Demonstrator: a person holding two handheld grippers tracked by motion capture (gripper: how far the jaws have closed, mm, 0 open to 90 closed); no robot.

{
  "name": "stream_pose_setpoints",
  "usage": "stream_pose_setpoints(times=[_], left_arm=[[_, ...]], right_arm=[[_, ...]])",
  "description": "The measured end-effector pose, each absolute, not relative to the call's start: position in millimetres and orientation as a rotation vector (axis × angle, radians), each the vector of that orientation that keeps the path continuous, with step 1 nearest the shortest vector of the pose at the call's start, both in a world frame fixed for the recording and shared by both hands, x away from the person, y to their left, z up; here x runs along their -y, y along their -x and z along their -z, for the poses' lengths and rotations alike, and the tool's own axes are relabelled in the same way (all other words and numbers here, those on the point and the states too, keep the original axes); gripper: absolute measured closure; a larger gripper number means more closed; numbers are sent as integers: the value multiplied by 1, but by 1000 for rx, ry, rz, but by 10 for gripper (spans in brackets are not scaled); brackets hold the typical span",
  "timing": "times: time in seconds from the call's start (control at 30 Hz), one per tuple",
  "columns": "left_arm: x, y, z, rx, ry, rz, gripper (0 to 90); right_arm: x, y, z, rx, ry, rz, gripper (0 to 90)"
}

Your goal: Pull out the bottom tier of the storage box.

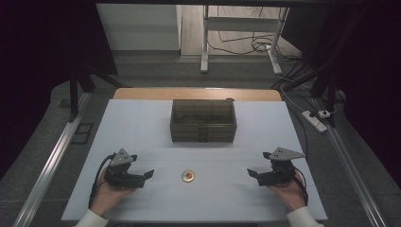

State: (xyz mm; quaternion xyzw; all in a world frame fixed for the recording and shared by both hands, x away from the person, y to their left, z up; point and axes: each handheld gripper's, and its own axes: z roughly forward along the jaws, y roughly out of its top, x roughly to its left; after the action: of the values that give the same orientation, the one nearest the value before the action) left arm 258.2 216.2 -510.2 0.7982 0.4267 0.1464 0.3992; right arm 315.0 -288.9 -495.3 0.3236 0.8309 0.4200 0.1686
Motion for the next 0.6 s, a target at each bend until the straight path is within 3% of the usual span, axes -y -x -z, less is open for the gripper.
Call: stream_pose_setpoints(times=[0.6], left_arm=[[-218,-258,512,-1068,-2024,-368,101]], right_arm=[[288,-315,501,-2356,-957,-1181,68]])
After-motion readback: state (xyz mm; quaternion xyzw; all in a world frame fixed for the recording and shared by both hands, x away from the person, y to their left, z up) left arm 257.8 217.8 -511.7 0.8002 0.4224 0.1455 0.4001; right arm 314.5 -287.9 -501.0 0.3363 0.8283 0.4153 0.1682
